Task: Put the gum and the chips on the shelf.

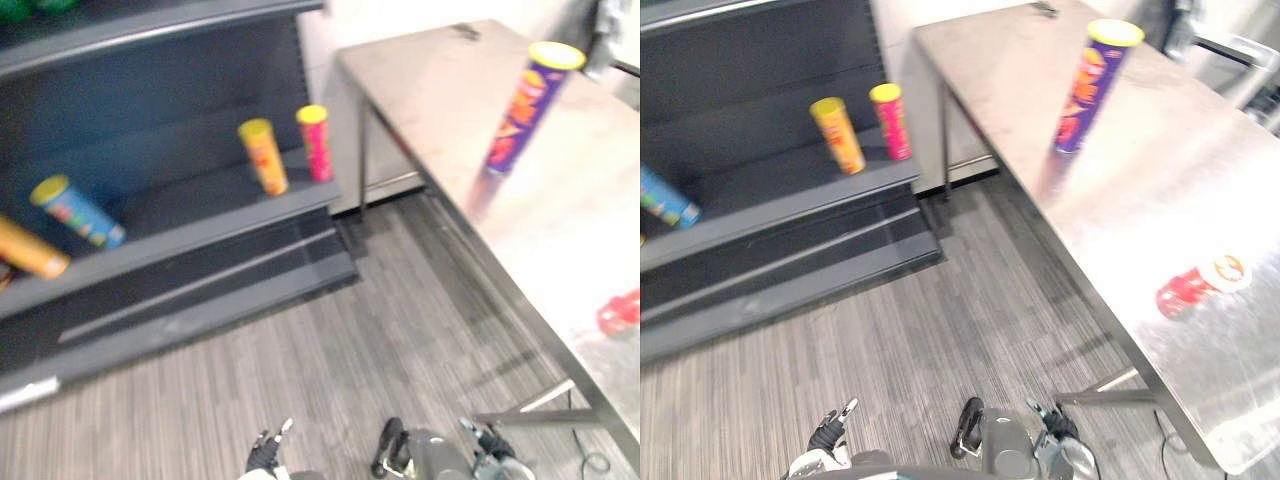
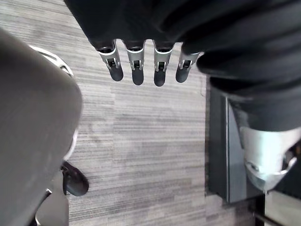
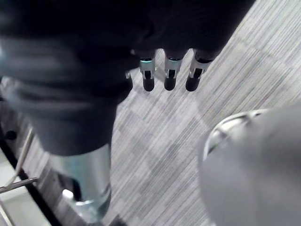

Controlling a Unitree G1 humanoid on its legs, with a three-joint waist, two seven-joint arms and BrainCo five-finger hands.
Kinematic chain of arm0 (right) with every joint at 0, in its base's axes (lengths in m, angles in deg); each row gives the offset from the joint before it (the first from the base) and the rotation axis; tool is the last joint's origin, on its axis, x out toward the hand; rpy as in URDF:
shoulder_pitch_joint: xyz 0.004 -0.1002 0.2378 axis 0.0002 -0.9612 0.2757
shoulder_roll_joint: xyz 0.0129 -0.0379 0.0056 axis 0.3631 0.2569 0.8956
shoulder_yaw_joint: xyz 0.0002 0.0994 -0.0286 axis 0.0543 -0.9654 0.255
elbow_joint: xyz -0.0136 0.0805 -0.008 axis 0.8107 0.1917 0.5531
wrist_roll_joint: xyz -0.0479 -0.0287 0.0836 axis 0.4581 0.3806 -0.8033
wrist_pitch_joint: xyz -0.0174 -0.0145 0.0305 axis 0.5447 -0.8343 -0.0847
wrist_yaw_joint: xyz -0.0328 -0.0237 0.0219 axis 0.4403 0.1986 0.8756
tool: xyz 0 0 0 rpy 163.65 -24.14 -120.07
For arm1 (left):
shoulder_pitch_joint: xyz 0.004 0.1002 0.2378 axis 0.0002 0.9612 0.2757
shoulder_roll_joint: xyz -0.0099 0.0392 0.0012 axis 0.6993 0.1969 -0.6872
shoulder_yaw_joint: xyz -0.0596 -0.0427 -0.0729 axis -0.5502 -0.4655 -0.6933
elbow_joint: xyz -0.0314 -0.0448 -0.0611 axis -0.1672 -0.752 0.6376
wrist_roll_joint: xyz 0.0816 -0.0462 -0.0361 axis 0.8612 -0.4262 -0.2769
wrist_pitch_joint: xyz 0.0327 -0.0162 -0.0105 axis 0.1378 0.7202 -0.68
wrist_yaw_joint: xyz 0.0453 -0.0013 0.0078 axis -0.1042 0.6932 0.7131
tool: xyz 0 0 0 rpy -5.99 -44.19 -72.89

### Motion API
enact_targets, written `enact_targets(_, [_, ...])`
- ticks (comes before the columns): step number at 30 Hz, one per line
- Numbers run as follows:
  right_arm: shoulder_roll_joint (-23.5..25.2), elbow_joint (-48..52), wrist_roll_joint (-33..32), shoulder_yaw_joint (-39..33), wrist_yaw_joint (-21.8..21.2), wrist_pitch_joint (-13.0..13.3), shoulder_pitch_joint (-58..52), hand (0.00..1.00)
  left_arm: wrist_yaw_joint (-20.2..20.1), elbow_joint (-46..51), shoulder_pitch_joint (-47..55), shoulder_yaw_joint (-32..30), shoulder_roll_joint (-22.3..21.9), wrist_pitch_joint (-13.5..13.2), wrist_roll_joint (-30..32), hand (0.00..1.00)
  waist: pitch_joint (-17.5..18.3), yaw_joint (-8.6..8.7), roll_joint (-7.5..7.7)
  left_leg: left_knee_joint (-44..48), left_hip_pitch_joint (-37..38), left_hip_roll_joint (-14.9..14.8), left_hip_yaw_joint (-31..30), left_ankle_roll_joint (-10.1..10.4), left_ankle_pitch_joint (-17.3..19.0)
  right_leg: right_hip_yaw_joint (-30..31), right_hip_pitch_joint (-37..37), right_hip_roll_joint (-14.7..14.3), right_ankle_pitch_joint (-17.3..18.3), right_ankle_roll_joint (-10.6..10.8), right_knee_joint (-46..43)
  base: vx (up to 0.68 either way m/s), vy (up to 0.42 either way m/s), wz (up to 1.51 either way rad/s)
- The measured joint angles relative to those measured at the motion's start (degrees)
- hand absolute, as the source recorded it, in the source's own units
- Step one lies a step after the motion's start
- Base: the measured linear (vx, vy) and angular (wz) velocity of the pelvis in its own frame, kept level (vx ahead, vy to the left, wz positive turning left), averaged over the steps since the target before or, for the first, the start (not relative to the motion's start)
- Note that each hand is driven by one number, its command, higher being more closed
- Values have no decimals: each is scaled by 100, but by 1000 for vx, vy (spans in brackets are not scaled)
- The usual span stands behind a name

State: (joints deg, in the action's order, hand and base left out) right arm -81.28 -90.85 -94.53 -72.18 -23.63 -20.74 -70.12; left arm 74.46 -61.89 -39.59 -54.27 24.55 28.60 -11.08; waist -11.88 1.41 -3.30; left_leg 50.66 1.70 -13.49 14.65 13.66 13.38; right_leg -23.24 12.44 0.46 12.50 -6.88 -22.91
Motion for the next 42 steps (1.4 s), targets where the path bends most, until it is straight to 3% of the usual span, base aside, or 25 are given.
enact_targets(2, [58, 39, -12, 83, 0, 54, -5, 0, 2, 6, 10, -111, 15, -29, -7, 0, -3, -2, 46, 315, -172, 7, 22, -18, 282, 674, -350, -246, -79, 24, 222, 296, 85, -182])
enact_targets(4, [64, 63, -27, 287, 7, 111, -35, 0, -4, 18, 58, -214, 17, -77, -34, 0, 25, -29, 149, 179, -427, 30, -31, -297, 552, 1365, -627, -325, -180, 128, 435, 320, 177, -206])
enact_targets(6, [37, 60, -42, 501, -9, 166, -11, 0, 5, 18, 147, -417, 2, -184, -55, 0, 107, -53, 224, -825, -761, 78, -785, -603, 737, 2533, -709, -402, -314, 336, 666, 243, 262, -239])
enact_targets(8, [23, 43, -1, 633, -19, 199, -5, 0, 15, 21, 173, -522, -10, -237, -57, 0, 111, -40, 220, -1622, -858, 64, -1691, -677, 703, 3321, -630, -434, -282, 437, 727, 158, 387, -249])
enact_targets(9, [-7, 43, 24, 692, -21, 198, -99, 0, 38, 19, 185, -564, -18, -245, -69, 0, 126, -31, 203, -2042, -863, -6, -2268, -786, 632, 3644, -537, -409, -263, 498, 682, 115, 457, -242])
enact_targets(12, [-181, 72, -4, 617, -13, 205, -346, 0, 132, -4, 206, -532, -97, -238, -88, 0, 233, 21, 56, -2876, -805, -22, -3013, -861, 370, 4101, -267, -294, -302, 953, 613, 30, 543, -179])
enact_targets(13, [-368, 27, 28, 558, -17, 189, -447, 0, 161, -16, 187, -508, -190, -239, -96, 0, 325, 7, -109, -3265, -609, 21, -3179, -308, 528, 4314, -108, -275, -301, 1242, 529, 18, 603, -135])
enact_targets(14, [-243, -151, 31, 427, -19, 115, -530, 0, 182, -102, 75, -423, -54, -238, -102, 0, 359, 31, 116, -3146, -634, 272, -2899, -368, 537, 4324, -64, -3, -413, 1420, 447, 63, 611, -116])
enact_targets(16, [-42, -174, 21, 201, -19, 51, -887, 0, 199, -103, 30, -405, 156, -244, -115, 0, 503, 3, 393, -3107, -448, 538, -2427, -494, 608, 4114, -122, 263, -564, 1518, 558, 93, 403, -92])
enact_targets(18, [113, -66, -22, -101, -20, 49, -1027, 0, 194, -112, 77, -404, 186, -236, -225, 0, 511, 125, 400, -2930, -224, 711, -1892, -673, 753, 4344, -309, 454, -830, 1682, 868, -17, 322, -128])
enact_targets(20, [197, 48, -160, -320, -21, 25, -1079, 0, 157, -107, 81, -299, 165, -238, -220, 0, 510, 160, 367, -2938, -10, 802, -1293, -791, 819, 4625, -245, 488, -1168, 1670, 969, -86, 289, -138])
enact_targets(22, [246, 175, -307, -520, -17, 41, -1165, 0, 122, -97, -16, -138, 154, -239, -208, 0, 486, 168, 146, -2933, 58, 779, -822, -925, 886, 4347, -109, 503, -1803, 1422, 1251, -119, 256, -131])
enact_targets(23, [216, 186, -436, -639, -16, 33, -1165, 0, 58, 17, -8, -78, 122, -236, -118, 0, 497, 167, 25, -3015, 51, 691, -386, -1078, 803, 3815, -72, 552, -2292, 1188, 1624, -176, 239, -123])
enact_targets(24, [267, 201, -516, -732, -11, -22, -1225, 0, -10, 153, -10, -75, 101, -238, 25, 0, 473, 190, 14, -3087, 55, 706, -165, -1197, 730, 2918, 25, 687, -2059, 1146, 1238, -173, 195, -100])
enact_targets(25, [280, 198, -536, -754, -9, -45, -1288, 0, -30, 211, -11, -81, 103, -235, 57, 0, 456, 192, -6, -3099, 60, 702, -101, -1221, 715, 2570, 49, 745, -1779, 1142, 876, -154, 107, -53])
enact_targets(27, [318, 200, -540, -751, -19, -66, -1496, 0, -71, 261, 4, -84, 109, -233, 197, 0, 458, 174, 17, -3117, 76, 617, -1, -1243, 636, 2155, -4, 792, -843, 1020, -468, -87, 18, -28])
enact_targets(29, [328, 189, -506, -705, -25, -72, -1472, 0, -74, 249, 44, -69, 138, -228, 195, 0, 451, 151, 120, -3243, 89, 619, 64, -1170, 523, 1948, -222, 887, -535, 1131, -647, -90, -97, -26])
enact_targets(31, [355, 50, -437, -679, -23, -73, -1328, 0, -70, 220, 109, 11, 201, -193, 190, 0, 473, 147, 333, -3465, 103, 711, 78, -1069, 347, 1597, -541, 979, -330, 1307, 144, -81, -187, -17])
enact_targets(32, [352, 18, -432, -694, -31, -72, -1218, 0, -68, 155, 103, 70, 162, -148, 192, 0, 437, 135, 297, -3634, 130, 679, 21, -1008, 209, 1485, -776, 873, -417, 1387, 732, -72, -210, 7])
enact_targets(35, [138, -147, -53, -638, -45, -78, -891, 0, -106, 47, 101, 309, 88, -146, 211, 0, 429, 65, 228, -4305, 149, 581, -155, -855, -282, 1336, -985, 564, -869, 1255, 1586, -87, -176, 12])
enact_targets(36, [52, -405, 244, -182, -49, -79, -711, 0, -178, -237, 45, 599, 385, -169, 194, 0, 462, -11, 485, -4649, 446, 1120, -568, -1005, -364, 1151, -1571, 873, -1401, 1470, 2493, -16, -38, 5])
enact_targets(42, [52, -406, 241, -184, -50, -79, -714, 0, -184, -242, 46, 599, 383, -168, 193, 0, 463, -12, 483, -4649, 439, 1119, -572, -1005, -364, 1138, -1575, 874, -1402, 1470, 2505, 0, 0, 1])
